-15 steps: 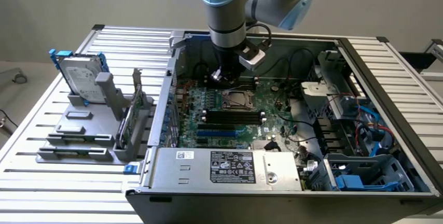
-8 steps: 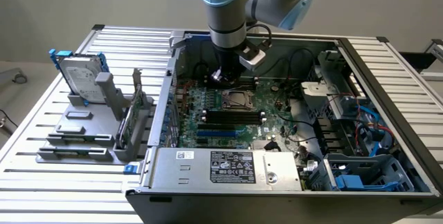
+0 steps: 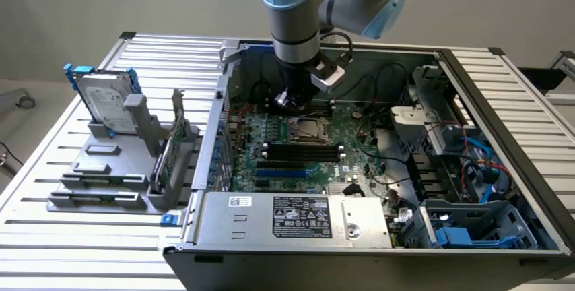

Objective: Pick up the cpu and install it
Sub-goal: 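Install the first cpu locking lever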

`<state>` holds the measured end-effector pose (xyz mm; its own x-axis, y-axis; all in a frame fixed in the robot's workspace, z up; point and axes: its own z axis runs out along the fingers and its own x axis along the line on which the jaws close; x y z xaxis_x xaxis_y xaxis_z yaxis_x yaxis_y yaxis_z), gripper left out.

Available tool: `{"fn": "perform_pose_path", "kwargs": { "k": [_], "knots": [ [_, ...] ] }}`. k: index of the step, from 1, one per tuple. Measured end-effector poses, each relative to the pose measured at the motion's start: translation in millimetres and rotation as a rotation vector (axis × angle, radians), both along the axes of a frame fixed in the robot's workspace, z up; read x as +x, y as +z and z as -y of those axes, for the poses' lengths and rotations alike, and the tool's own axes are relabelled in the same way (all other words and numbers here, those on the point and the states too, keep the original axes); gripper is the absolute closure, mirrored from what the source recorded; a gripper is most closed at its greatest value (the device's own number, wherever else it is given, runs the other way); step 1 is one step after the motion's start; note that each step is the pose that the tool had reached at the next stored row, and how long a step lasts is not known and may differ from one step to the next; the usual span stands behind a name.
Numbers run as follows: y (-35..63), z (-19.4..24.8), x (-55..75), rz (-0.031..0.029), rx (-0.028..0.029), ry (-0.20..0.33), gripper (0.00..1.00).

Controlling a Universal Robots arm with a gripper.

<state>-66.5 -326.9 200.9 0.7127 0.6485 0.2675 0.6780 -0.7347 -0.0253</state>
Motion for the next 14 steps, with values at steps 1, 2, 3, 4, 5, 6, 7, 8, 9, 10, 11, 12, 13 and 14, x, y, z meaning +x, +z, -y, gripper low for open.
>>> {"fn": "perform_pose_path", "kwargs": {
  "k": [1, 2, 3, 4, 5, 6, 7, 8, 9, 10, 11, 12, 13, 14],
  "knots": [
    [-0.4, 0.0, 0.1, 0.0002, 0.0000, 0.000, 0.89],
    [-0.7, 0.0, 0.1, 0.0006, 0.0000, 0.000, 0.89],
    [-1.0, 0.0, 0.2, 0.0008, 0.0000, 0.000, 0.89],
    [-1.3, 0.0, 0.3, 0.0010, -0.0001, 0.000, 0.89],
    [-1.6, 0.0, 0.3, 0.0013, -0.0001, 0.000, 0.89],
    [-2.0, 0.0, 0.4, 0.0015, -0.0002, 0.000, 0.89],
    [-2.2, 0.0, 0.5, 0.0017, -0.0005, 0.000, 0.89],
    [-2.4, 0.0, 0.6, 0.0018, -0.0007, 0.000, 0.89],
    [-2.7, 0.0, 0.7, 0.0020, -0.0008, 0.000, 0.89],
    [-2.9, 0.0, 0.9, 0.0022, -0.0009, 0.000, 0.89],
    [-3.2, 0.0, 1.0, 0.0024, -0.0011, 0.000, 0.89],
    [-3.4, 0.0, 1.2, 0.0024, -0.0013, 0.000, 0.89],
    [-3.6, 0.0, 1.4, 0.0025, -0.0015, 0.000, 0.89],
    [-3.8, 0.0, 1.7, 0.0026, -0.0017, 0.000, 0.89]
  ]
}}
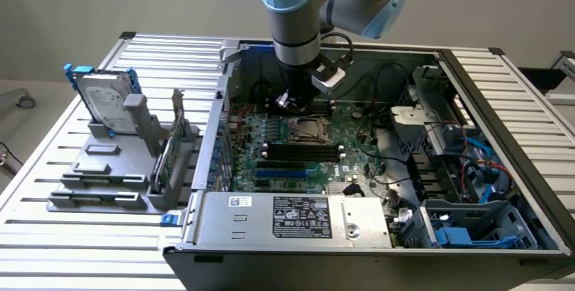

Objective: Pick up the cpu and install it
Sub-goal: 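Install the first cpu locking lever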

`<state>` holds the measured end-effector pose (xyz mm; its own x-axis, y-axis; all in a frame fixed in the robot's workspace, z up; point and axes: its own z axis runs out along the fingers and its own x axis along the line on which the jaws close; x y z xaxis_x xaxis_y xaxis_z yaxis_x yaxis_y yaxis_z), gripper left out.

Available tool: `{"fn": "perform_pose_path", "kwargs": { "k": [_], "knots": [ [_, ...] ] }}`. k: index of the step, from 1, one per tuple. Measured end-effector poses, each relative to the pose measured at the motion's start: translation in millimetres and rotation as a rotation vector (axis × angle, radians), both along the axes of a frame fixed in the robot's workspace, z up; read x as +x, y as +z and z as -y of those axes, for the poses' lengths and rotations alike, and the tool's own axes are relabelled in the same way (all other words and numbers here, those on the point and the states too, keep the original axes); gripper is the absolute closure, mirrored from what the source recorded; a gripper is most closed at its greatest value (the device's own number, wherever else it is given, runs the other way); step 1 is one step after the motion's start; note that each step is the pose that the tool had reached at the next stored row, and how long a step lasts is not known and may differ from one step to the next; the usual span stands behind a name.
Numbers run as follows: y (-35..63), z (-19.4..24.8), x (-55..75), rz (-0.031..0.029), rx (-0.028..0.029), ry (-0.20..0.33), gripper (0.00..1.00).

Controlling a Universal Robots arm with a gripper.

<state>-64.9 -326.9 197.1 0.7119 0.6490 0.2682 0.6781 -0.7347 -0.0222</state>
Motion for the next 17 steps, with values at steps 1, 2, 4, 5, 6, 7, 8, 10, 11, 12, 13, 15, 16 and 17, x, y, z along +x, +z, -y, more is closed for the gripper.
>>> {"fn": "perform_pose_path", "kwargs": {
  "k": [1, 2, 4, 5, 6, 7, 8, 10, 11, 12, 13, 15, 16, 17],
  "knots": [
    [-0.2, 0.0, 0.2, -0.0001, -0.0002, 0.000, 0.89],
    [-0.4, 0.0, 0.4, 0.0001, -0.0005, 0.000, 0.89],
    [-0.7, 0.0, 0.7, 0.0000, -0.0011, 0.000, 0.89],
    [-0.8, 0.0, 0.8, 0.0001, -0.0015, 0.000, 0.89],
    [-1.0, 0.0, 1.0, 0.0002, -0.0018, 0.000, 0.89],
    [-1.2, 0.0, 1.1, 0.0003, -0.0020, 0.000, 0.89],
    [-1.3, 0.0, 1.2, 0.0003, -0.0024, 0.000, 0.89],
    [-1.7, 0.0, 1.4, 0.0005, -0.0030, 0.000, 0.89],
    [-1.9, 0.0, 1.6, 0.0004, -0.0032, 0.000, 0.89],
    [-2.1, 0.0, 1.8, 0.0005, -0.0034, 0.000, 0.89],
    [-2.3, 0.0, 2.0, 0.0006, -0.0036, 0.000, 0.89],
    [-2.7, 0.0, 2.4, 0.0007, -0.0039, 0.000, 0.89],
    [-2.9, 0.0, 2.5, 0.0007, -0.0042, 0.000, 0.89],
    [-3.0, 0.0, 2.7, 0.0007, -0.0044, 0.000, 0.89]
  ]
}}
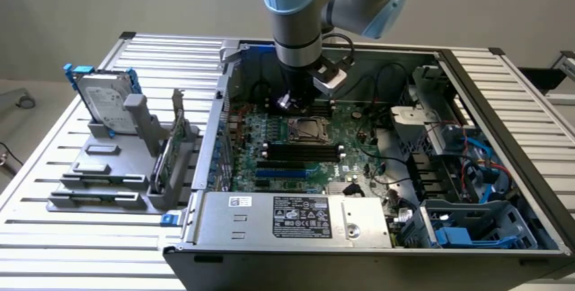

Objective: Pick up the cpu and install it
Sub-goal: 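Install the first cpu locking lever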

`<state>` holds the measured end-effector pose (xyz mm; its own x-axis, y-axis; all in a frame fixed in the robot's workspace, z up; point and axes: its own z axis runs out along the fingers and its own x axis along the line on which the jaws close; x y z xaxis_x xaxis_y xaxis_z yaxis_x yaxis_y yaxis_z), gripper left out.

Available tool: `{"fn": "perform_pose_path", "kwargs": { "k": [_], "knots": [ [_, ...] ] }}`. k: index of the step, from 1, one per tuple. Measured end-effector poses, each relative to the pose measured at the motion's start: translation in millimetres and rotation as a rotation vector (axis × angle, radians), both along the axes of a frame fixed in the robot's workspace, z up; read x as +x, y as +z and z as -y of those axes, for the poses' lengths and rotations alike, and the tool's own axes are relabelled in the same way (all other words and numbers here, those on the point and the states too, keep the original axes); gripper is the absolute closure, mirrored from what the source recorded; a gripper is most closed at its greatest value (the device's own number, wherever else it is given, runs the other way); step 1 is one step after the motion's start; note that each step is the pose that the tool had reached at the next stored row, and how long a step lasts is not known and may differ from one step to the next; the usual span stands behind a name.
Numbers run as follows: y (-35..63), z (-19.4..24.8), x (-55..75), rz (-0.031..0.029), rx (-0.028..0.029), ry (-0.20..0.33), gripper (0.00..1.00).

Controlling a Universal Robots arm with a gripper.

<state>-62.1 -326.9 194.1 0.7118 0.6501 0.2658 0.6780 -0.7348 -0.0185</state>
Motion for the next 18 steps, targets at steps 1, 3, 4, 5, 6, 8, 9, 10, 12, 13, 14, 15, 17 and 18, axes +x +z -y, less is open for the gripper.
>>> {"fn": "perform_pose_path", "kwargs": {
  "k": [1, 3, 4, 5, 6, 8, 9, 10, 12, 13, 14, 15, 17, 18],
  "knots": [
    [-0.2, 0.0, 0.2, 0.0000, -0.0003, 0.000, 0.89],
    [-0.5, 0.0, 0.7, 0.0000, -0.0008, 0.000, 0.89],
    [-0.6, 0.0, 0.9, 0.0000, -0.0009, 0.000, 0.89],
    [-0.6, 0.0, 1.0, 0.0001, -0.0011, 0.000, 0.89],
    [-0.7, 0.0, 1.2, 0.0001, -0.0013, 0.000, 0.89],
    [-0.7, 0.0, 1.6, 0.0001, -0.0017, 0.000, 0.89],
    [-0.6, 0.0, 1.9, 0.0000, -0.0020, 0.000, 0.89],
    [-0.7, 0.0, 2.2, 0.0001, -0.0021, 0.000, 0.89],
    [-0.7, 0.0, 2.7, 0.0001, -0.0026, 0.000, 0.89],
    [-0.7, 0.0, 2.9, 0.0001, -0.0029, 0.000, 0.89],
    [-0.7, 0.0, 3.1, 0.0001, -0.0031, 0.000, 0.89],
    [-0.7, 0.0, 3.1, 0.0001, -0.0032, 0.000, 0.89],
    [-0.3, 0.0, 3.2, -0.0001, -0.0034, 0.000, 0.89],
    [0.3, 0.0, 3.2, -0.0001, -0.0034, 0.000, 0.89]
  ]
}}
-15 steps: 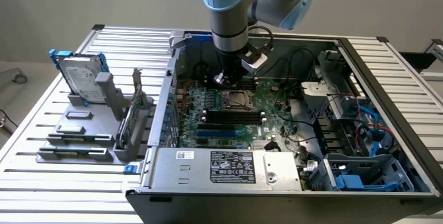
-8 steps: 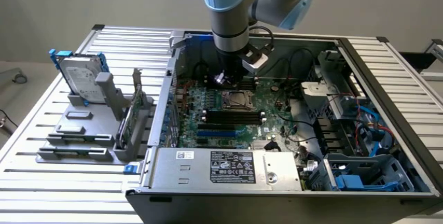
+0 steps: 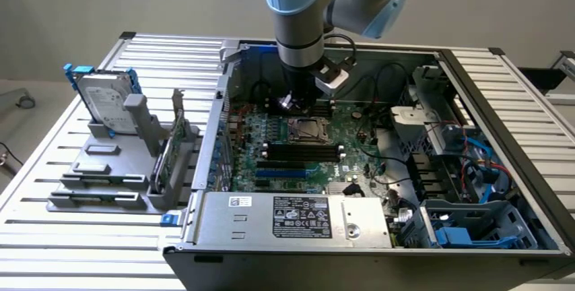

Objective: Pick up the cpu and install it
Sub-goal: 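Install the first cpu locking lever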

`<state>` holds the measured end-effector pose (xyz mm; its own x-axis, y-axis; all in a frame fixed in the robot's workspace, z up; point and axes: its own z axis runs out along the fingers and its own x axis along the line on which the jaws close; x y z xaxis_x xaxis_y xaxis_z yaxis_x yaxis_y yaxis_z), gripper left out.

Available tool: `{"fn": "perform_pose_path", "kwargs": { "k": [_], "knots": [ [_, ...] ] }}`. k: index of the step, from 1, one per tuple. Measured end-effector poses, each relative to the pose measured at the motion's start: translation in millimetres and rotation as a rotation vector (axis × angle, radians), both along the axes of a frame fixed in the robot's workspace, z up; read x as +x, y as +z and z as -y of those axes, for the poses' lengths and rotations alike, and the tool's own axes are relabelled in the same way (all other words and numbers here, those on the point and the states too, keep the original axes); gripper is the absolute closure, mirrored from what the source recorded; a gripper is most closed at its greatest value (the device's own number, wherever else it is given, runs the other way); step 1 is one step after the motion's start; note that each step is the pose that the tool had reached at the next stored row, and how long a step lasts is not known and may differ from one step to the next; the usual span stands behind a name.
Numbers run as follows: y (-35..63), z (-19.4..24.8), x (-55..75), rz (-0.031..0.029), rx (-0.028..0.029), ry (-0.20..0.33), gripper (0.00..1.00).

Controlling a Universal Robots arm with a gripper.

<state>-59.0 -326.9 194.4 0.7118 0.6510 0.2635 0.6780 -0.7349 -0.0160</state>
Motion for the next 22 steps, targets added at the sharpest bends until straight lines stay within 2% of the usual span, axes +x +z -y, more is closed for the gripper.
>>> {"fn": "perform_pose_path", "kwargs": {
  "k": [6, 22],
  "knots": [
    [4.5, 1.1, -0.3, 0.0000, 0.0005, 0.000, 0.89],
    [4.7, 1.8, -3.9, -0.0003, 0.0001, -0.001, 0.89]
  ]
}}
